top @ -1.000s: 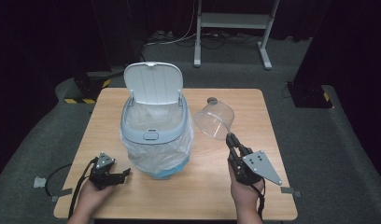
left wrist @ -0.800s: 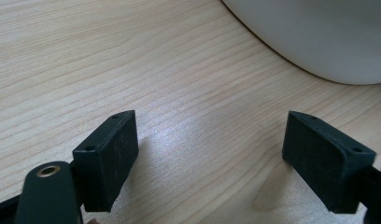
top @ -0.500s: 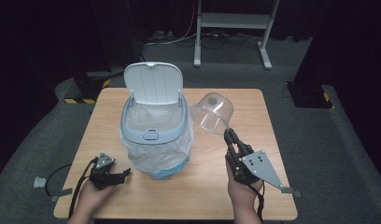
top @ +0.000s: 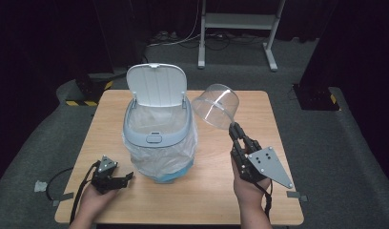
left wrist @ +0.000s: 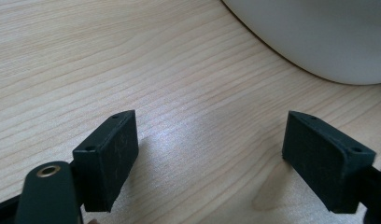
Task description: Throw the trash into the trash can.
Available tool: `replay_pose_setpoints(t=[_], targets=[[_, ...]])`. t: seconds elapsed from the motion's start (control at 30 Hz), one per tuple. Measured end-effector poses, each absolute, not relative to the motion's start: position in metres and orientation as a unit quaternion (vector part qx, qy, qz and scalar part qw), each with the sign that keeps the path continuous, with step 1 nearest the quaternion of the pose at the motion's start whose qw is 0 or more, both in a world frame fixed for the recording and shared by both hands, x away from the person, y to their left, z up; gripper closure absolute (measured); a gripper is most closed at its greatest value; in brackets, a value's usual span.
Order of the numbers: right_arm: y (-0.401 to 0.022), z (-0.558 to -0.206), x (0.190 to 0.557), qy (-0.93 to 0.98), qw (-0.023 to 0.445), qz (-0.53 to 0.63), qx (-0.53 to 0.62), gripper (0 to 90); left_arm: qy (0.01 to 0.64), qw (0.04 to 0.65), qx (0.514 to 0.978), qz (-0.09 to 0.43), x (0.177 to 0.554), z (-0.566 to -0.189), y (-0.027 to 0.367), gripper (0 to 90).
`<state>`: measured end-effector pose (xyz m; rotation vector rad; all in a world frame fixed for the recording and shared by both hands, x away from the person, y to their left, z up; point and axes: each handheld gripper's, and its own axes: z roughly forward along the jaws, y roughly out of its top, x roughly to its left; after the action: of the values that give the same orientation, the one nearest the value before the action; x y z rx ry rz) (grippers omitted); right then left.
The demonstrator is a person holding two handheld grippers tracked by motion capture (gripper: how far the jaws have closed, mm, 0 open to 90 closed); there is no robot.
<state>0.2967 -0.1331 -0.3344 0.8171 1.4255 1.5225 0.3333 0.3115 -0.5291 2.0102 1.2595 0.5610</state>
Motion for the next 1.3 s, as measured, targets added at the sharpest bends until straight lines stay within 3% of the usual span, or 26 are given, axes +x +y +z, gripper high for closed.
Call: replay_pose_setpoints(t=[0.5,1.3], targets=[[-0.101,-0.313,0.301,0.593,0.424,0.622,0.285,83.6,0.484,0.345,0.775,0.216,0.333,-0.529,0.312,18.5],[-0.043,-0.329,0.328,0.635,0.367,0.623,0.270,83.5,0.479,0.346,0.778,0.213,0.333,-0.529,0.312,18.6]])
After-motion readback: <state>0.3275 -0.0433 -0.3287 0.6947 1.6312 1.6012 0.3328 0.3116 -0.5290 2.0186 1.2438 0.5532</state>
